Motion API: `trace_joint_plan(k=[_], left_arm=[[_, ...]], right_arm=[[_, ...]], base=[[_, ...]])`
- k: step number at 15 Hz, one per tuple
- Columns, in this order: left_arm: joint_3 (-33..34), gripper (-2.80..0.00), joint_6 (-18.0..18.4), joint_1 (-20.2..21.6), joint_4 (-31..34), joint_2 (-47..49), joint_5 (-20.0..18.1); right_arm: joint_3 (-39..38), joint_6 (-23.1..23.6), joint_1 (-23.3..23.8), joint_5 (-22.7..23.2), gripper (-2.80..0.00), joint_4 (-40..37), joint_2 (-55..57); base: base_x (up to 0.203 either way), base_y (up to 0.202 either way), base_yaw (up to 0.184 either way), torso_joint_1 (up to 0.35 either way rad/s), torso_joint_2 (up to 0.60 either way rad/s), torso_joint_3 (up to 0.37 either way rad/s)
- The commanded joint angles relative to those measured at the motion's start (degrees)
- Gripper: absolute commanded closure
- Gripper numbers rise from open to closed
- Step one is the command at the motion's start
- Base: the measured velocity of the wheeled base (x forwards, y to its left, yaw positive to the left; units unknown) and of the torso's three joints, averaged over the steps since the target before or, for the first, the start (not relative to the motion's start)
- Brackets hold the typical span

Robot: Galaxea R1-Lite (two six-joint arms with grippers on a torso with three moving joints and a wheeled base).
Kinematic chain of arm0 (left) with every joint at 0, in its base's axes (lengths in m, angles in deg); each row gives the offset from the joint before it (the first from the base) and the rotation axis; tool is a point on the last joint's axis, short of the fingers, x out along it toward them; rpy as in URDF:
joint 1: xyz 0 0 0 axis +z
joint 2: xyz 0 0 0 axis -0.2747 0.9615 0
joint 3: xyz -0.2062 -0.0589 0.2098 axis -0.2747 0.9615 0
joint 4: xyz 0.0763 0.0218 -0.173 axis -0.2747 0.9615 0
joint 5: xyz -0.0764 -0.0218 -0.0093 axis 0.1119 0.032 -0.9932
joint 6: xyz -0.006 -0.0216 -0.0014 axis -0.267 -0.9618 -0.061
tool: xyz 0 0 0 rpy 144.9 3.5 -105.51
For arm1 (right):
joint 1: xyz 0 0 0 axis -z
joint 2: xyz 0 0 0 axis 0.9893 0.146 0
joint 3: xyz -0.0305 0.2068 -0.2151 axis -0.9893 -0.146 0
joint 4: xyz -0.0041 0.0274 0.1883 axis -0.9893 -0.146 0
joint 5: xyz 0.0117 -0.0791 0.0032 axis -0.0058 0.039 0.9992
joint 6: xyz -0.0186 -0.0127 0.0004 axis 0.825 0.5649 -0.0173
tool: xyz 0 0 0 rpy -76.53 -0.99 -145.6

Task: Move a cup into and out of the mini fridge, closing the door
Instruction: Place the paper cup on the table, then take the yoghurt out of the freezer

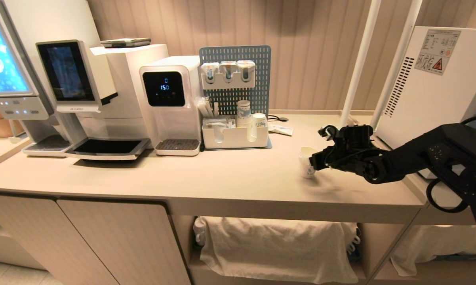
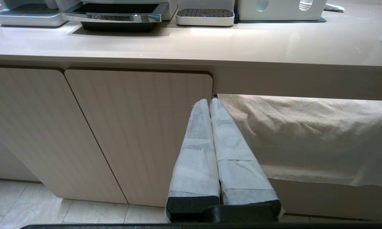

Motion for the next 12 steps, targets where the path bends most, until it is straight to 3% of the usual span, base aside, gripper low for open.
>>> trace_joint_plan(k=[1,4,5,6,9,12], left_arm=[[0.0,0.0,0.0,0.1,0.0,0.1,0.0],[0.0,0.0,0.0,0.1,0.0,0.1,0.0],[0.0,0.0,0.0,0.1,0.0,0.1,0.0],[0.0,0.0,0.0,0.0,0.0,0.1,0.0],[0.0,0.0,0.0,0.0,0.0,0.1,0.0],[0.0,0.0,0.0,0.0,0.0,0.1,0.0]], right_arm=[[-0.4,0.0,0.5,0.0,-2.8,-1.8,-4.8],[-2.7,0.3,2.0,1.9,-2.8,-7.2,-12.8],[-4.2,0.2,2.4,2.6,-1.97,-8.4,-15.9],[-6.1,0.1,2.6,3.6,0.0,-9.2,-18.9],[-13.0,0.7,2.9,7.5,0.0,-11.1,-30.5],[-15.7,1.2,3.4,8.2,0.0,-22.9,-44.9]], base=[[0.0,0.0,0.0,0.0,0.0,0.0],[0.0,0.0,0.0,0.0,0.0,0.0],[0.0,0.0,0.0,0.0,0.0,0.0],[0.0,0.0,0.0,0.0,0.0,0.0],[0.0,0.0,0.0,0.0,0.0,0.0],[0.0,0.0,0.0,0.0,0.0,0.0]])
